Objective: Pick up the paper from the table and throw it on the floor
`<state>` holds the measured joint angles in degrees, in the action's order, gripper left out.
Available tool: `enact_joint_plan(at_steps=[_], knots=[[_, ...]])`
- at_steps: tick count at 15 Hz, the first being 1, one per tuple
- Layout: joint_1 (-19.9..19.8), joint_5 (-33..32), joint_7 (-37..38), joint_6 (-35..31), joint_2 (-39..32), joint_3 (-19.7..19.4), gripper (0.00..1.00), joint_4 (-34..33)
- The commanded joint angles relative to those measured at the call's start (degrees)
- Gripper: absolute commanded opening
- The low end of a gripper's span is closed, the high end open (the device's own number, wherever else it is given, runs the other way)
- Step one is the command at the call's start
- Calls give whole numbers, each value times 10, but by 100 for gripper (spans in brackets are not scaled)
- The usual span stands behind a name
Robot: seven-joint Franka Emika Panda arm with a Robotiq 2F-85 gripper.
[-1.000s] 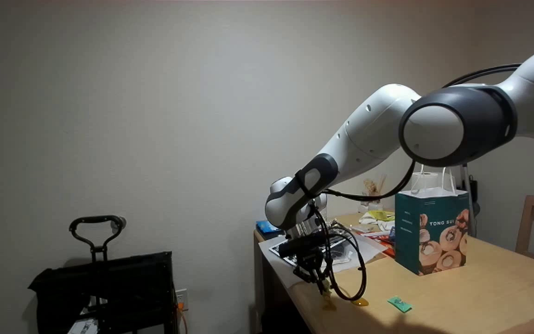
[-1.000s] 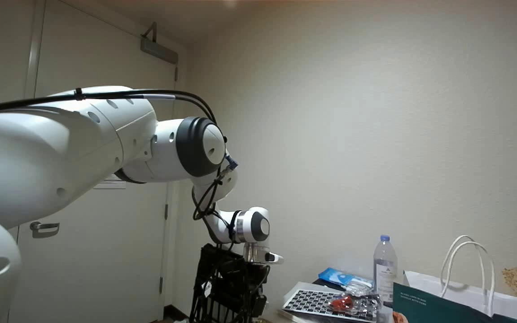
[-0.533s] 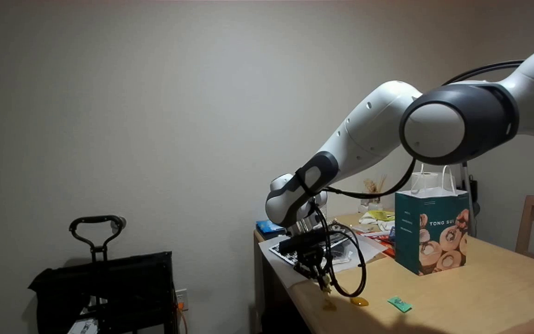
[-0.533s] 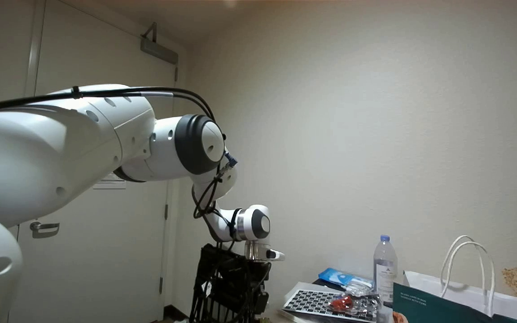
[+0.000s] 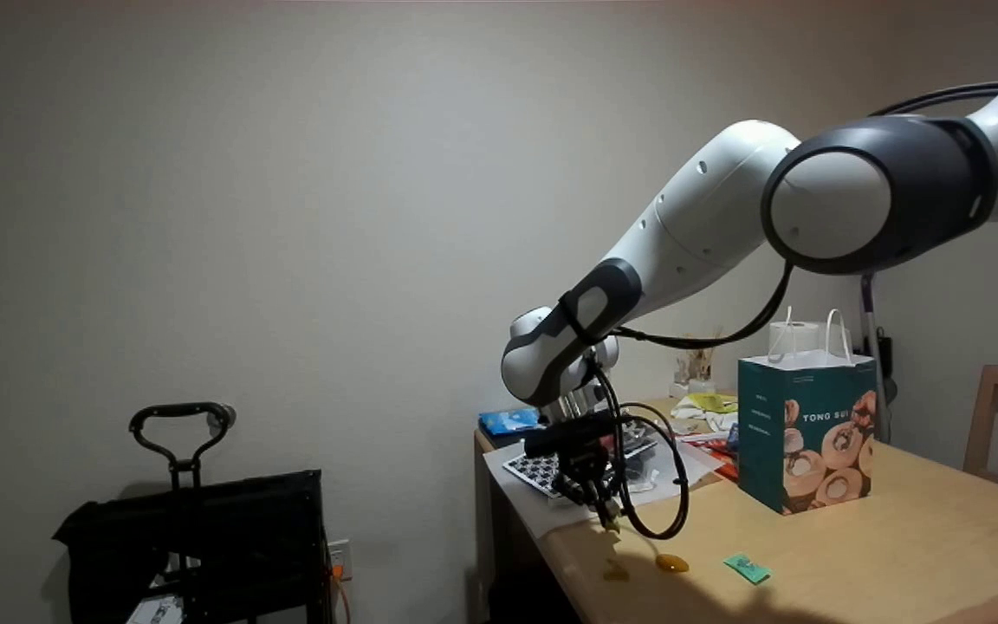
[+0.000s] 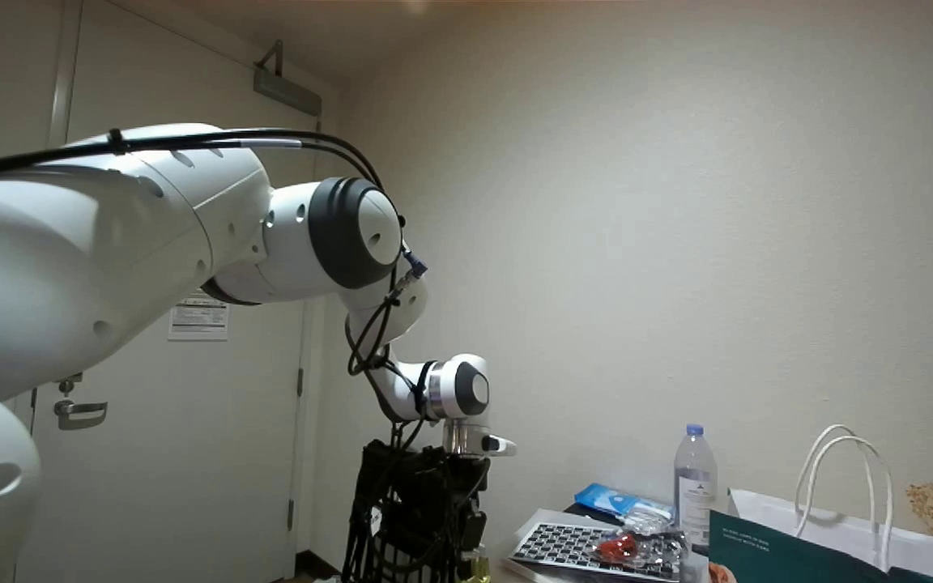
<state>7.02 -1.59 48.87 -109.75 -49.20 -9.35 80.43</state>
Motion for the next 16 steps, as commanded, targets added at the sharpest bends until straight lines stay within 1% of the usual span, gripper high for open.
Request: enact_joint_plan(at_steps=[1,2,3,7,9,11,13,14,16], knots=[[-4,-4,2,2,1,6,4,-1],[-4,-4,2,2,0,6,4,0],[-2,1,-4,2,-7,15,4,-16],[42,-12,20,61,-64,36,4,-126],[64,-15,12,108,-99,45,4,-188],[82,-18,-4,175,-141,52,4,-259],[95,-26,-15,232,-171,50,4,-312],[99,-11,2,179,-131,46,4,-241],[106,-15,2,207,-157,46,4,-282]])
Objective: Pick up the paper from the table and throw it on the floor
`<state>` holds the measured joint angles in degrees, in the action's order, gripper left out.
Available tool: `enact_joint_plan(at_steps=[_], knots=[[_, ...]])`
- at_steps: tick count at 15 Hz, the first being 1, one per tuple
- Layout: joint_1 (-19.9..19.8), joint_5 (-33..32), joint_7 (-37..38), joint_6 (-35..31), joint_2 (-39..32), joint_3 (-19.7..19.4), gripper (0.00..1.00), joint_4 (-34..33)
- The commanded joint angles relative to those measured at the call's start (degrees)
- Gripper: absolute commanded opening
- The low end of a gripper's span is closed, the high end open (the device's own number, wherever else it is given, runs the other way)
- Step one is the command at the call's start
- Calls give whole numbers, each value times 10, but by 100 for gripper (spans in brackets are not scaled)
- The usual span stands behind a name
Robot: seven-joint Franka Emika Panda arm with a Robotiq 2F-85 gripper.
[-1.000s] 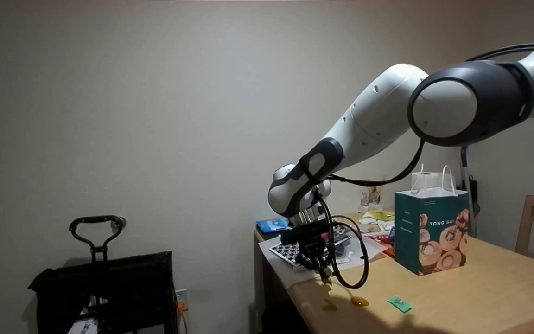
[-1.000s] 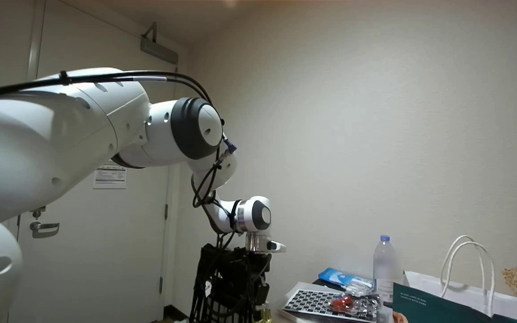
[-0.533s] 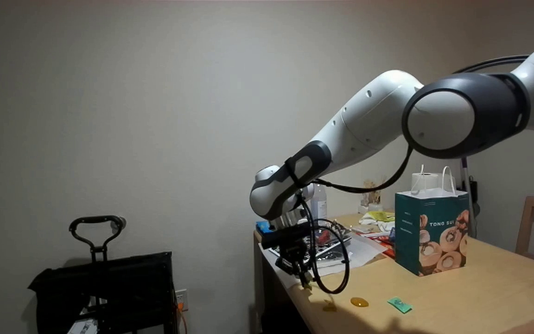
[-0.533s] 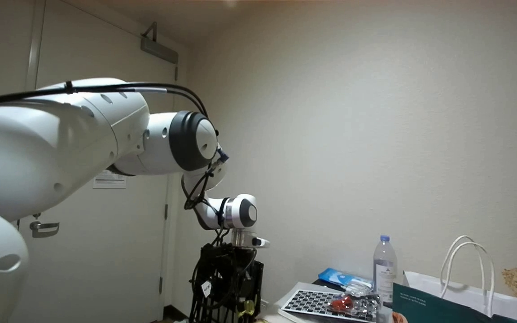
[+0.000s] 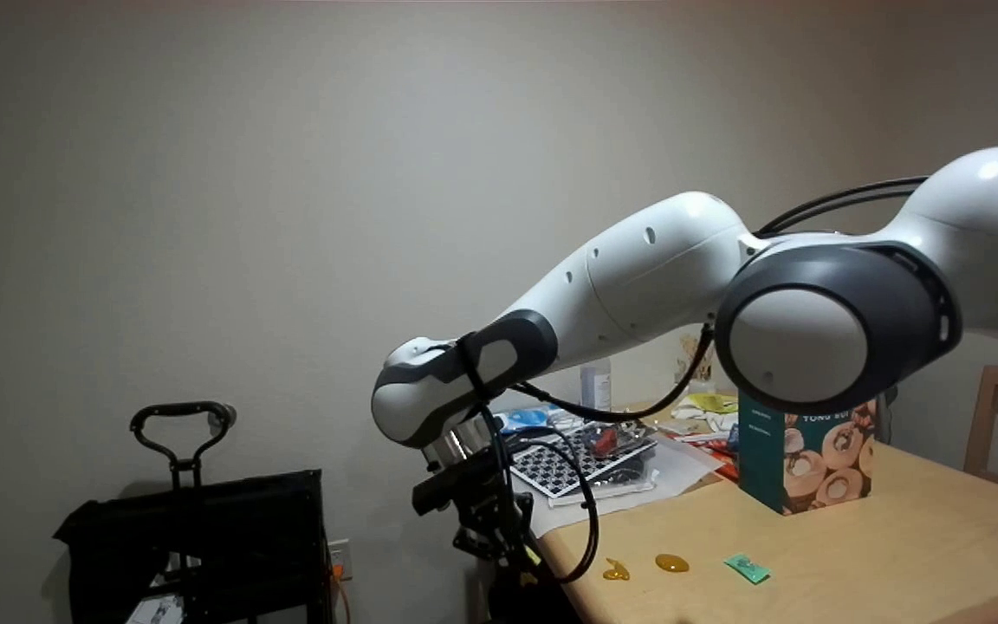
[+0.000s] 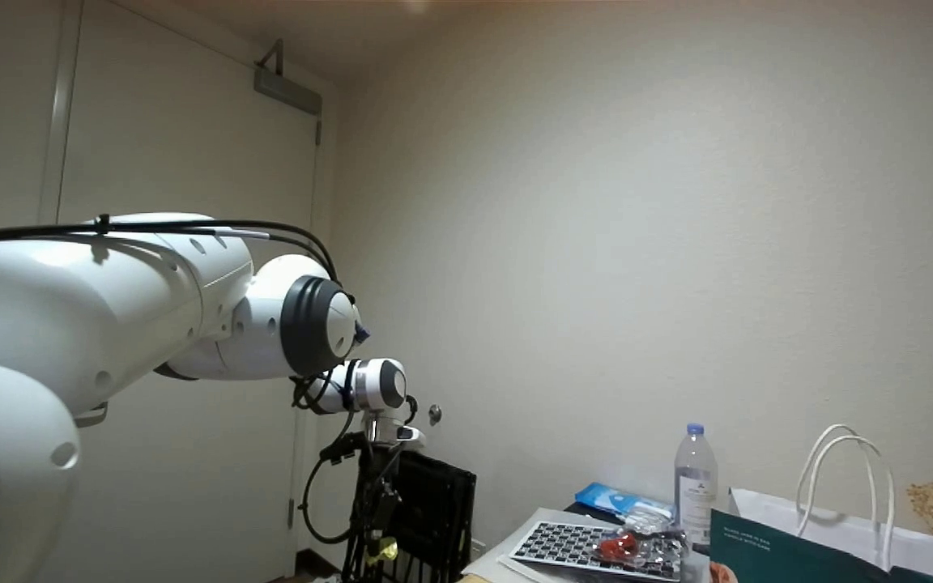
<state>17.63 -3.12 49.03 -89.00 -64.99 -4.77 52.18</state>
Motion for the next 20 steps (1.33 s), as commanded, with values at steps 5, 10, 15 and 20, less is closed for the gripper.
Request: enact_joint_plan(at_steps=[5,10,15,20], knots=[[-5,3,-24,1,-46,10,4,-46],[0,-7,-62,-16,-106,21,3,-101],[4,0,-54,-17,-111,17,4,-98],[6,6,-56,0,-130,24,4,-115]])
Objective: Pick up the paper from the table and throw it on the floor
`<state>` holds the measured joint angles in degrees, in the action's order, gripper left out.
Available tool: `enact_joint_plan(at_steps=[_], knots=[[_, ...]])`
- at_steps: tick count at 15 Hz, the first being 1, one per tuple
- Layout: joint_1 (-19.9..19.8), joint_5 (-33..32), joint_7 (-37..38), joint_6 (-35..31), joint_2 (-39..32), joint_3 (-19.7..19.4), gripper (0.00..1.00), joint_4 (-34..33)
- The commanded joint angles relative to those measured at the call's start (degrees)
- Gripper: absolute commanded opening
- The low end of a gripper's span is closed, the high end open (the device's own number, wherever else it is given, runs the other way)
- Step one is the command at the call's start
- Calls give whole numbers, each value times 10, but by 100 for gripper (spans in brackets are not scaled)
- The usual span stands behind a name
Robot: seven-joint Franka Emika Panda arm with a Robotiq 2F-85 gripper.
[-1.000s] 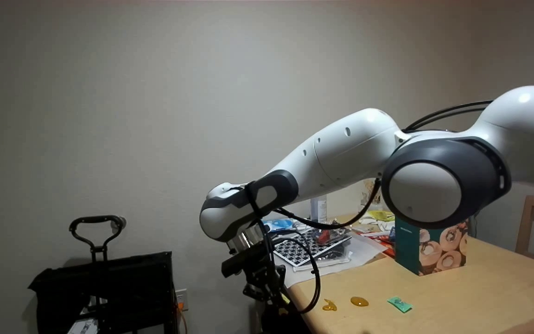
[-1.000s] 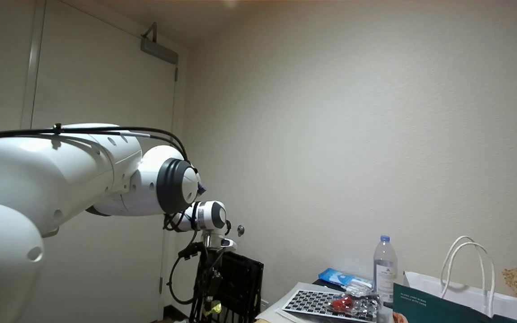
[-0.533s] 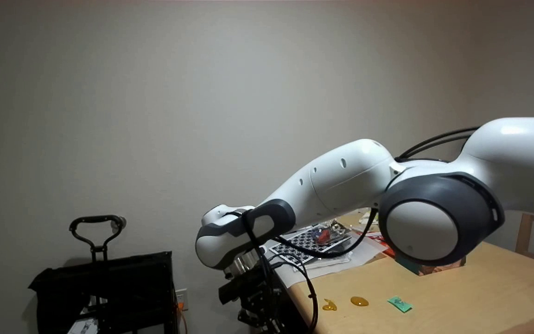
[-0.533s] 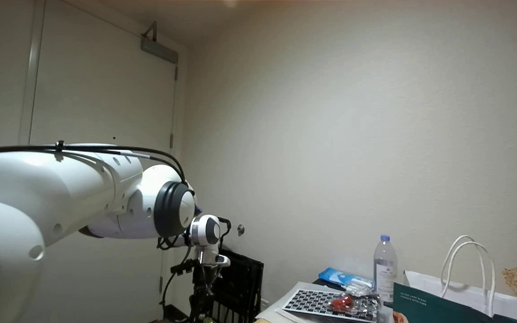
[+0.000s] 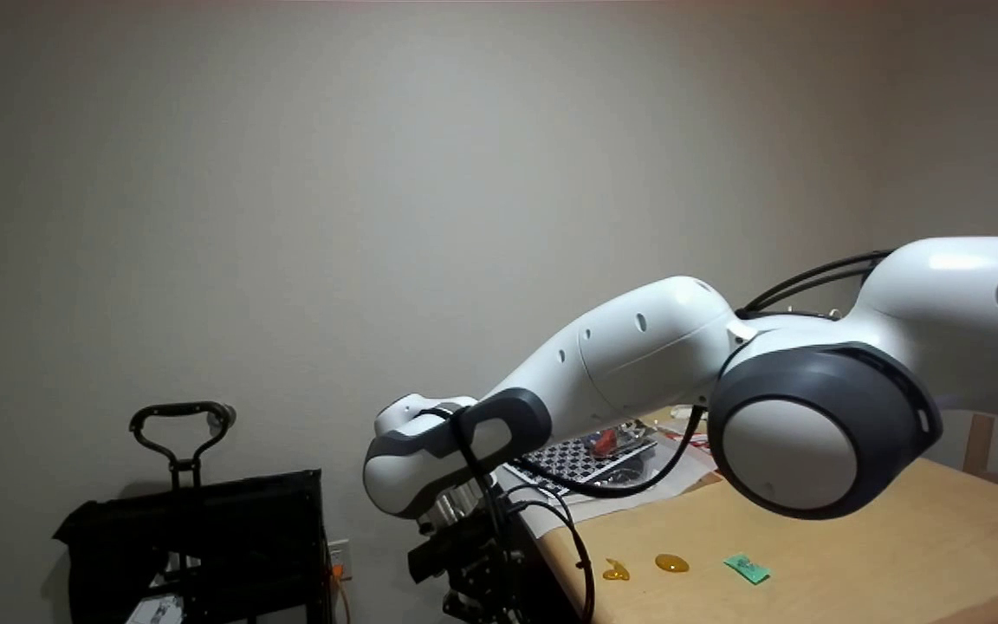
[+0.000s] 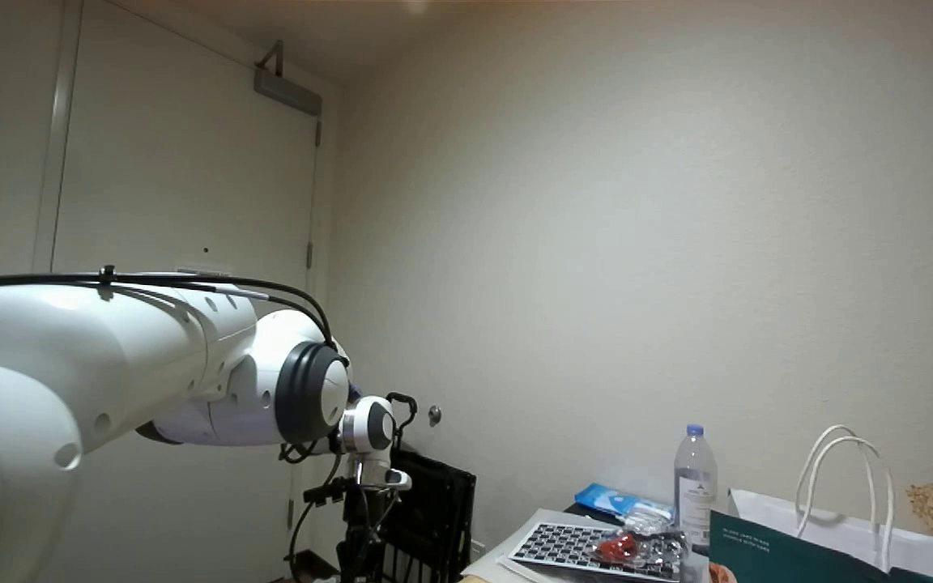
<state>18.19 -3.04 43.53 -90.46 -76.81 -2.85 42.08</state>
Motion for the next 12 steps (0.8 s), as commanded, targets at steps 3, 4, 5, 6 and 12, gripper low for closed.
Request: enact_joint_plan(at_steps=[3,4,5,6,12], knots=[[2,3,3,19,-15,6,29,-15],[2,3,4,15,-15,7,29,-14],[2,4,6,16,-14,7,34,-13],[3,4,5,14,-13,7,41,-13],[6,1,3,11,-12,5,80,-15]])
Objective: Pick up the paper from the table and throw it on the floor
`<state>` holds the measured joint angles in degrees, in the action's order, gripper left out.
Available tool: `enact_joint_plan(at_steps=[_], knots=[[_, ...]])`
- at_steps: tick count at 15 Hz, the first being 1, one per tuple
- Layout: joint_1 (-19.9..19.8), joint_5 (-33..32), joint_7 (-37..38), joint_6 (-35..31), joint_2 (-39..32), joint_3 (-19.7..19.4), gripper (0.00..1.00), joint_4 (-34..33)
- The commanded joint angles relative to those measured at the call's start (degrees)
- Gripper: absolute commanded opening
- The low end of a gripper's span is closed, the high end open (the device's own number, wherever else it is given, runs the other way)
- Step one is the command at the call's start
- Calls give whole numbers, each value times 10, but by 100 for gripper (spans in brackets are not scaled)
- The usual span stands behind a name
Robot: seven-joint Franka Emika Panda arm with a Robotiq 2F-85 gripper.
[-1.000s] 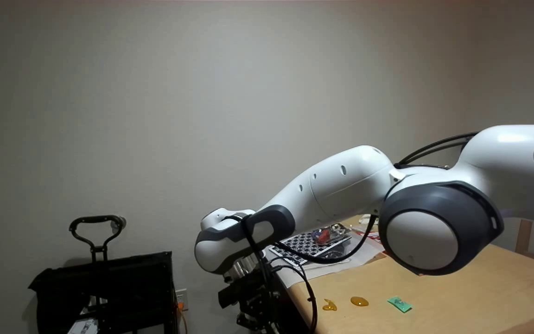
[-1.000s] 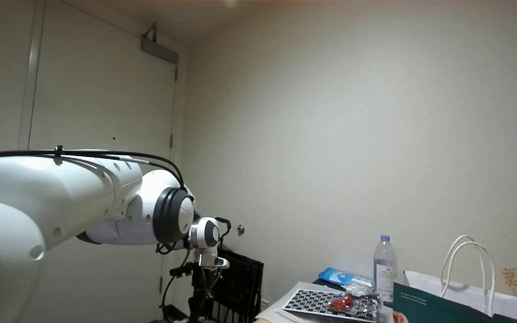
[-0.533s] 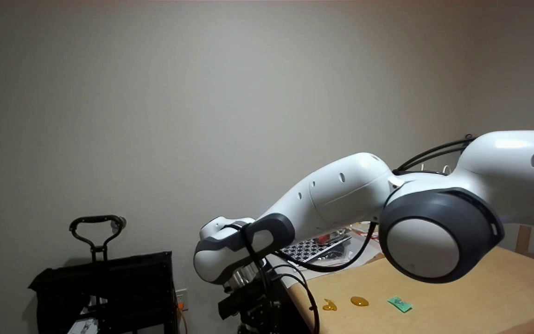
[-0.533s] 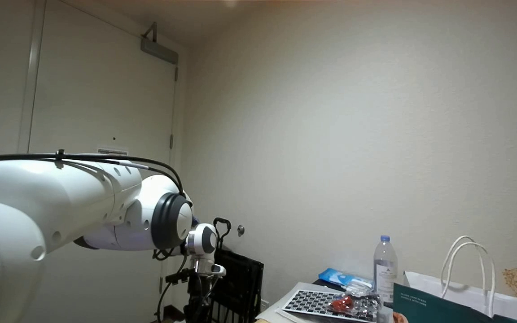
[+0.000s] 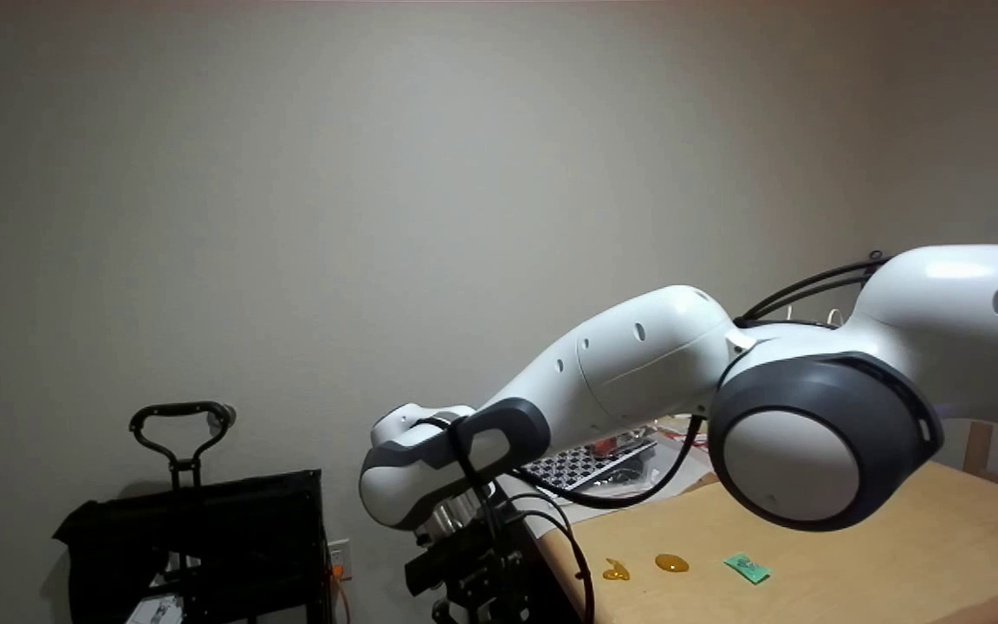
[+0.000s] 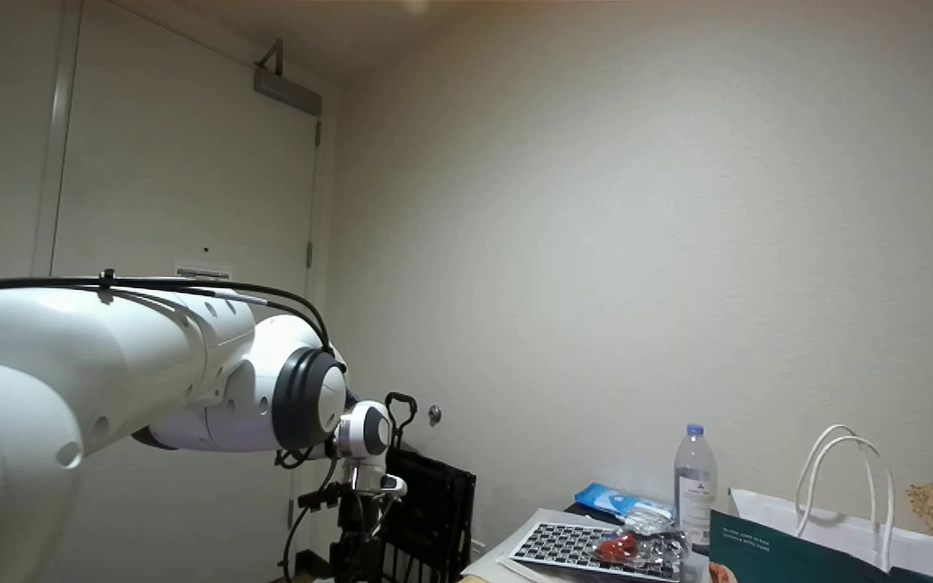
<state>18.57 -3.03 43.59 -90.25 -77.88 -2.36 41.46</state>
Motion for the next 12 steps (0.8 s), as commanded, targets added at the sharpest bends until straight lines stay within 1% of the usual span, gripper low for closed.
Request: enact_joint_plan(at_steps=[1,2,3,4,7,12], knots=[[3,0,5,8,1,0,86,-8],[4,0,10,5,4,-1,93,-6],[8,-2,22,5,8,-6,98,-4],[4,0,5,0,0,-1,81,-6],[6,0,9,0,0,-2,98,-10],[6,0,9,0,0,-3,98,-10]])
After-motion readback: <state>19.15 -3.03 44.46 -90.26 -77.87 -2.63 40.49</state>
